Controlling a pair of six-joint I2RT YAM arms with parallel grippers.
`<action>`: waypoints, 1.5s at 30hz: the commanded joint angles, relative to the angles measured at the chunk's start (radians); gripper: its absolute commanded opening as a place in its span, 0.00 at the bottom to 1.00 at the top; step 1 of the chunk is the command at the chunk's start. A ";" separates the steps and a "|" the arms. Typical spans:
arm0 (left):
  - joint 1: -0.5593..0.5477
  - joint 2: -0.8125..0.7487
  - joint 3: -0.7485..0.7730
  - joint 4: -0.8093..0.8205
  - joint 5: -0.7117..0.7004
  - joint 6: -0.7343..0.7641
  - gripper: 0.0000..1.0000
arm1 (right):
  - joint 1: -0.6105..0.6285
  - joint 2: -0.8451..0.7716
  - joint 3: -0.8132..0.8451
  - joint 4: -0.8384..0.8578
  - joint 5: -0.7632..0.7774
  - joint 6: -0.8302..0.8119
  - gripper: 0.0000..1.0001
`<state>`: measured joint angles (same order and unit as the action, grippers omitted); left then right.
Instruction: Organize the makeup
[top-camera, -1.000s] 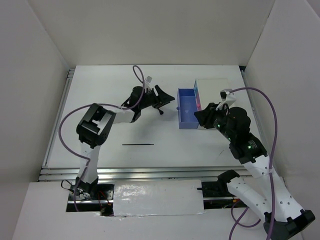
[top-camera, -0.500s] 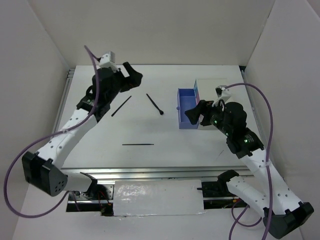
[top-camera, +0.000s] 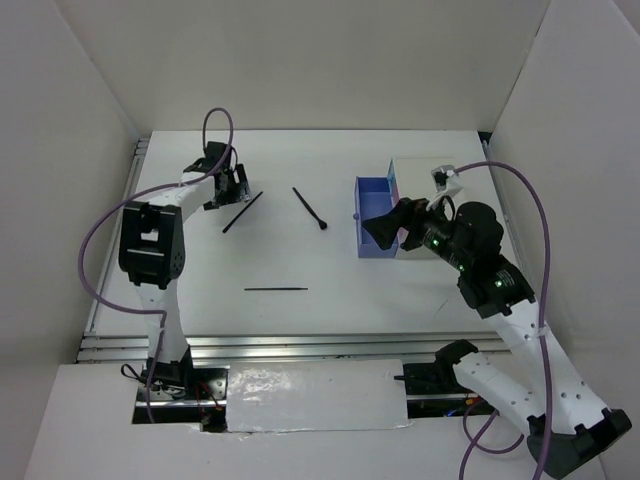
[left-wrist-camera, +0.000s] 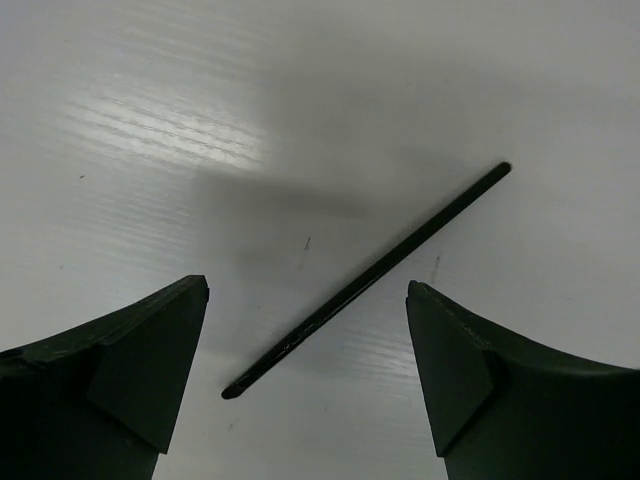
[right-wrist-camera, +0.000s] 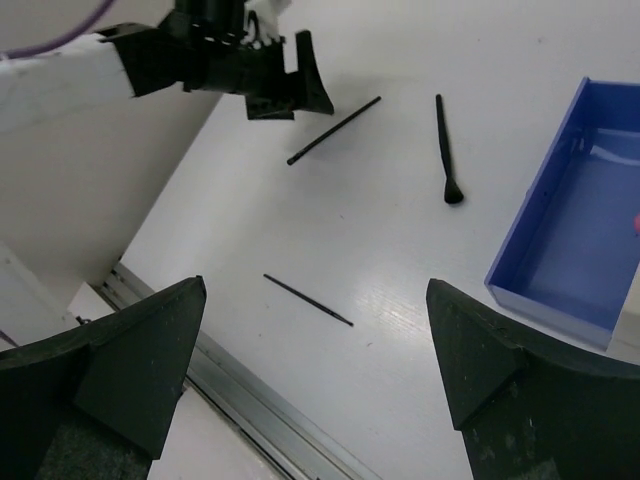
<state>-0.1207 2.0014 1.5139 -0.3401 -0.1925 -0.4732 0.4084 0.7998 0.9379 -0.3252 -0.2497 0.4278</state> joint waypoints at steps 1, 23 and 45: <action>-0.011 0.033 0.130 -0.072 0.025 0.082 0.93 | 0.009 -0.065 0.023 -0.014 -0.002 -0.035 1.00; -0.076 0.128 0.020 -0.131 -0.041 0.059 0.70 | 0.009 -0.103 -0.036 0.017 -0.016 -0.049 1.00; -0.066 0.131 -0.044 -0.140 0.008 0.038 0.00 | 0.009 -0.152 -0.065 0.037 -0.005 -0.040 1.00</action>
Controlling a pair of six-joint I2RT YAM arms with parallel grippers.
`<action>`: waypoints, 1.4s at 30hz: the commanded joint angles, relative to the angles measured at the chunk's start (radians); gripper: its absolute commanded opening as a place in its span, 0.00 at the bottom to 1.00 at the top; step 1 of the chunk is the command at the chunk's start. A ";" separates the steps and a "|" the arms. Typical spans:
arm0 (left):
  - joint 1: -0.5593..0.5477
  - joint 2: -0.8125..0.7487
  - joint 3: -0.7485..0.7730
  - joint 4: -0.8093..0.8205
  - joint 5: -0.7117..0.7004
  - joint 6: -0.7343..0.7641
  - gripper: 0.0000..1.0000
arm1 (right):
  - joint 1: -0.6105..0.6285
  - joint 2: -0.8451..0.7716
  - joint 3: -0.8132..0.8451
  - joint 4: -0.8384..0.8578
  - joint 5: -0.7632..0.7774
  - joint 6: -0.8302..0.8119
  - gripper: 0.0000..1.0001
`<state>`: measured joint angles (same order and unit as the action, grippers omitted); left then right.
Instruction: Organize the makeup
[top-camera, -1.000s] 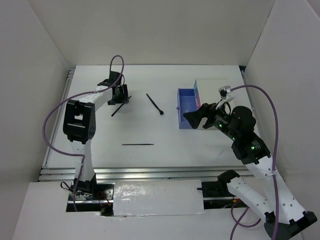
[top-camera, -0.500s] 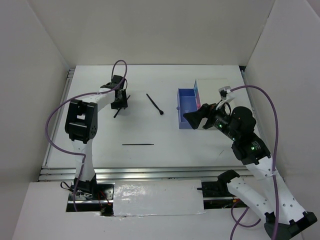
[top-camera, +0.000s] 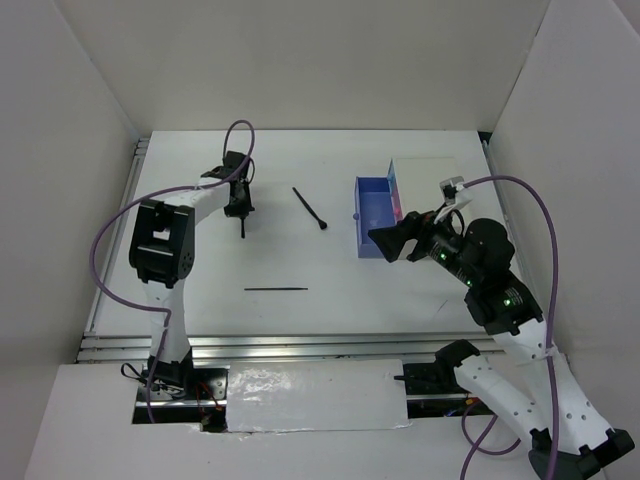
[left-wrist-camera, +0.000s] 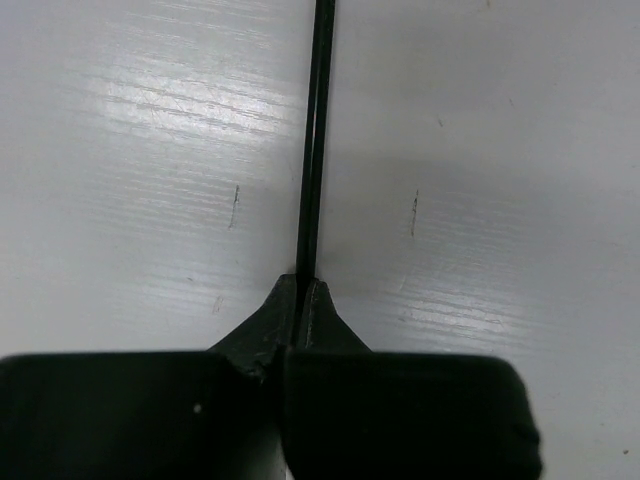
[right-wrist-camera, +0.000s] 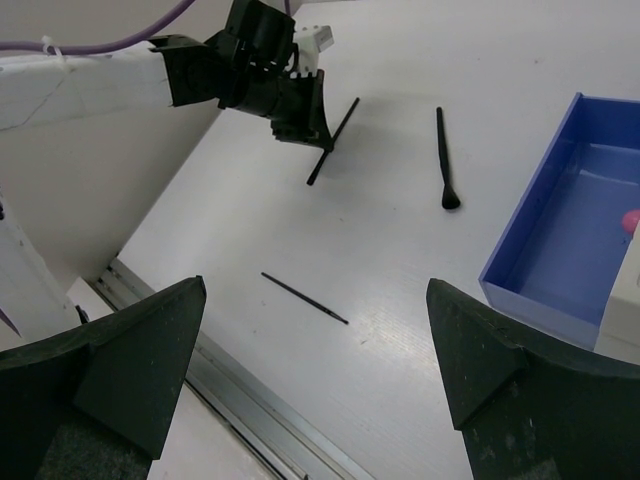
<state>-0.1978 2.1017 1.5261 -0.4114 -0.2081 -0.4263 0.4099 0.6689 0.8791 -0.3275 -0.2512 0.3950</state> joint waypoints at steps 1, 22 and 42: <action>0.011 0.029 -0.058 -0.066 0.035 -0.009 0.00 | 0.007 -0.022 -0.005 0.039 -0.005 -0.007 1.00; -0.038 -0.436 -0.247 0.138 0.303 -0.086 0.00 | 0.007 0.102 -0.045 0.166 -0.020 0.077 1.00; -0.331 -0.741 -0.365 0.402 0.598 -0.203 0.00 | 0.032 0.541 -0.003 0.606 -0.080 0.396 0.94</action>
<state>-0.5106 1.3846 1.1572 -0.0689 0.3607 -0.6102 0.4255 1.1889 0.8433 0.1345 -0.2871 0.7528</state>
